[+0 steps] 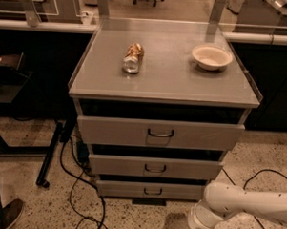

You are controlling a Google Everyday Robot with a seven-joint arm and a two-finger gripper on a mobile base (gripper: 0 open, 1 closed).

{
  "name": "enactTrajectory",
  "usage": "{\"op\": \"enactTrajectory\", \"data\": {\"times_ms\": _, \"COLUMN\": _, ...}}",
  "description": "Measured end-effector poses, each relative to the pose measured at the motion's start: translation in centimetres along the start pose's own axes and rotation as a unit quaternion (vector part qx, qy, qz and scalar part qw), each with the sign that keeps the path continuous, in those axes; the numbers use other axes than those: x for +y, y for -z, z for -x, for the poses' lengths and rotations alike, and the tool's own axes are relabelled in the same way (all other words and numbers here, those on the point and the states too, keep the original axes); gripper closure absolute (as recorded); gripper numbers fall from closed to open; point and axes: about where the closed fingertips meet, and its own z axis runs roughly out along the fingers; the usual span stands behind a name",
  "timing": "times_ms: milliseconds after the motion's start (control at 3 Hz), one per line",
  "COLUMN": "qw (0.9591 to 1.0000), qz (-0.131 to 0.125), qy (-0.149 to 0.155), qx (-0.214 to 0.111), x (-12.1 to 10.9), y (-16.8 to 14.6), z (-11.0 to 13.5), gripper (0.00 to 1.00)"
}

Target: Open bottom drawer

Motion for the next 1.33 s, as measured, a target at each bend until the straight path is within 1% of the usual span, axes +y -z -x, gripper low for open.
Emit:
{"op": "enactTrajectory", "data": {"times_ms": 333, "qw": 0.9997, "qz": -0.008, "qy": 0.006, "qx": -0.021, "x": -1.9, "y": -1.6, "z": 0.0, "gripper": 0.0}}
{"op": "enactTrajectory", "data": {"times_ms": 667, "qw": 0.9977, "qz": -0.034, "qy": 0.011, "qx": -0.058, "x": -8.5, "y": -4.1, "z": 1.5, "gripper": 0.0}}
{"op": "enactTrajectory", "data": {"times_ms": 1000, "qw": 0.9968, "qz": -0.04, "qy": 0.015, "qx": -0.069, "x": -8.6, "y": -5.3, "z": 1.6, "gripper": 0.0}}
{"op": "enactTrajectory", "data": {"times_ms": 1333, "qw": 0.9926, "qz": -0.064, "qy": 0.015, "qx": -0.102, "x": -14.2, "y": -9.5, "z": 2.8, "gripper": 0.0}}
